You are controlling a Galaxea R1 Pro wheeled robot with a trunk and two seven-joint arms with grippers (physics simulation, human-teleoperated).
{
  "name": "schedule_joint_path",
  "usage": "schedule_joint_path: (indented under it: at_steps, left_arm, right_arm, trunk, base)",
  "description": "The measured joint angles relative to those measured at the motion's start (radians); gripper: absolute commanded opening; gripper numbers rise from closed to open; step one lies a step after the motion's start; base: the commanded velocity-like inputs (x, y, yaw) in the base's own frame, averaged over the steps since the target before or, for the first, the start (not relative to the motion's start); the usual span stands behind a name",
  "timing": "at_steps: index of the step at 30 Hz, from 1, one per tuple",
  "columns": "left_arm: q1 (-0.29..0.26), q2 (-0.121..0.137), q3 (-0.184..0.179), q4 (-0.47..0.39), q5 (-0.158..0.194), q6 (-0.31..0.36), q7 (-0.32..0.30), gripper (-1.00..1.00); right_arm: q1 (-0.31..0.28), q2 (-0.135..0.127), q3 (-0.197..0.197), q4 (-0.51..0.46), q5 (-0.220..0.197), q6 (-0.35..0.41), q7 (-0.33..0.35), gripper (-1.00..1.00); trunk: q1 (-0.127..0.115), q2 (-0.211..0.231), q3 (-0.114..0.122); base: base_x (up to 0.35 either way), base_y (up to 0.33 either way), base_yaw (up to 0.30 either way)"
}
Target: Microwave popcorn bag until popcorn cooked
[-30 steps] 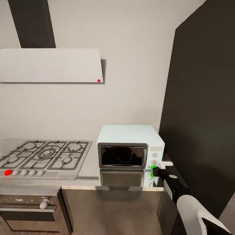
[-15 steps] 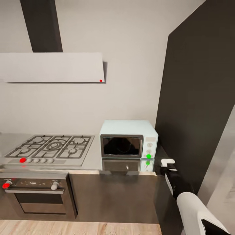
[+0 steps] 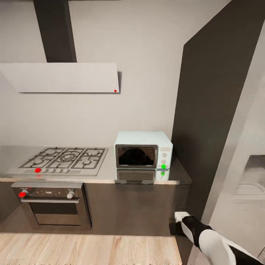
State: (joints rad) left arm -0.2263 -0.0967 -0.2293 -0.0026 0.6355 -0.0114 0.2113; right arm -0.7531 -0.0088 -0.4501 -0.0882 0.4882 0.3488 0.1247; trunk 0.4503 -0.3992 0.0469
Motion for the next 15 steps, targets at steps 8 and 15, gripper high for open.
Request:
schedule_joint_path:
  at_steps: [8,15]
  left_arm:
    - [0.000,0.000,0.000,0.001,-0.005,0.006,-0.002,1.00]
    - [0.001,0.014,-0.004,0.001,-0.005,0.007,-0.083,1.00]
  right_arm:
    - [0.418,-0.041,0.005,0.118,0.001,-0.332,-0.006,-1.00]
    - [0.561,-0.039,0.000,0.118,-0.004,-0.455,-0.044,-1.00]
  trunk:
    - [-0.001,0.000,0.000]
    - [-0.001,0.000,0.000]
  base:
    - [-0.170,0.000,0.000]
    - [-0.005,0.000,0.000]
